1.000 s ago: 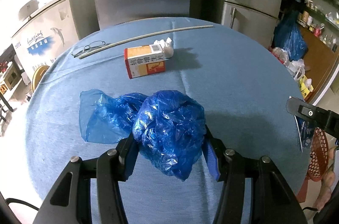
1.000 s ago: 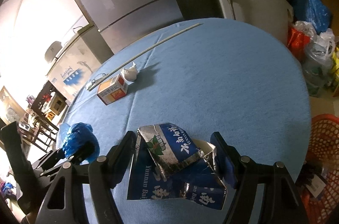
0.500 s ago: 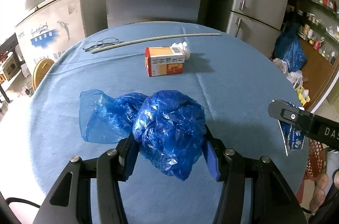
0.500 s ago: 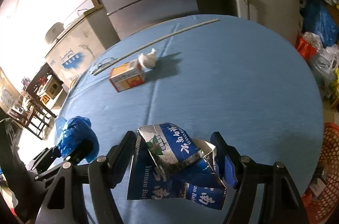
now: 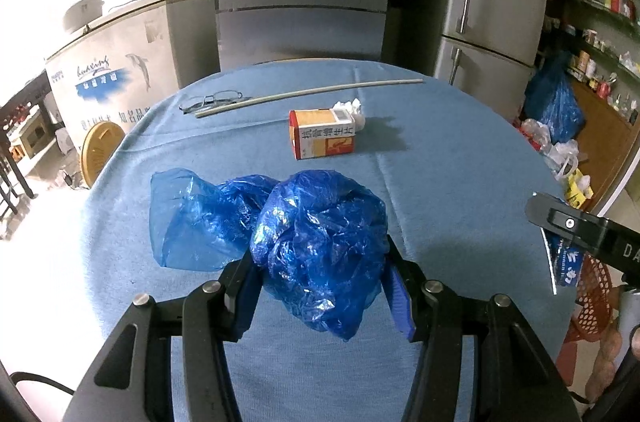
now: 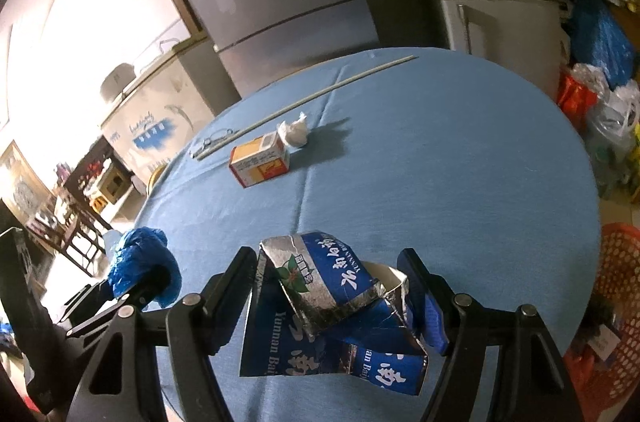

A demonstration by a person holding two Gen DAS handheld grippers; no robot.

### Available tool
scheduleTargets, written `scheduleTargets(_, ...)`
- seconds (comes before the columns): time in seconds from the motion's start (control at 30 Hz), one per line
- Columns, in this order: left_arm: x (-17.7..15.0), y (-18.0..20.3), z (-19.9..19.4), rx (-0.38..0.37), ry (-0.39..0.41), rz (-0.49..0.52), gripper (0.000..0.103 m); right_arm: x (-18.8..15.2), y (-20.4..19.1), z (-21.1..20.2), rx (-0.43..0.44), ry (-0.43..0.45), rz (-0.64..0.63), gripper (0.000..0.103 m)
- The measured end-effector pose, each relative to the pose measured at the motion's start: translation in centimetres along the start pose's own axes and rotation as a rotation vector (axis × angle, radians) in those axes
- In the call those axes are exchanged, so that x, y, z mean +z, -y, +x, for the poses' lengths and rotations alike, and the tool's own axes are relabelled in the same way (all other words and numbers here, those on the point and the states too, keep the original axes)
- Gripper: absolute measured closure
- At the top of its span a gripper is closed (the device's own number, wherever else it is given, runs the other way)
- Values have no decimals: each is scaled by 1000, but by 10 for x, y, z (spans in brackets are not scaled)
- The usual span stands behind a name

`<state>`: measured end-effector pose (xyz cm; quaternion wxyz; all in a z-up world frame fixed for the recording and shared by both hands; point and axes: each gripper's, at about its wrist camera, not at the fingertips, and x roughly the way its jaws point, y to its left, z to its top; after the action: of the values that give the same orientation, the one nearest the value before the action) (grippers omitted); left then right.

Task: Collect trash
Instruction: 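Lift the blue bag and printed packet and hold them above the table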

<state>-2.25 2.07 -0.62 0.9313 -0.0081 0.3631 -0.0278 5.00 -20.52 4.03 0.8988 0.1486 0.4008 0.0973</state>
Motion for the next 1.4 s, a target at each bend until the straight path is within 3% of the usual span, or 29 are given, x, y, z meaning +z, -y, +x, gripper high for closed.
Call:
scheduleTargets(0.3,9,47,7,2,-45,116,47,-6,53,-8,18,35,140,27)
scheduleTargets(0.47,20,85,23,-36,-83,176,47,-10,86,-5,12,36,212,27)
scheduleTargets(0.7,27,116,45,-82,-148,180,47,-13,106,3,6,16,243,27)
scheduleTargets(1.4,28,60,61,-51,-190,80,47,-6,49,37,16,-51,115,27)
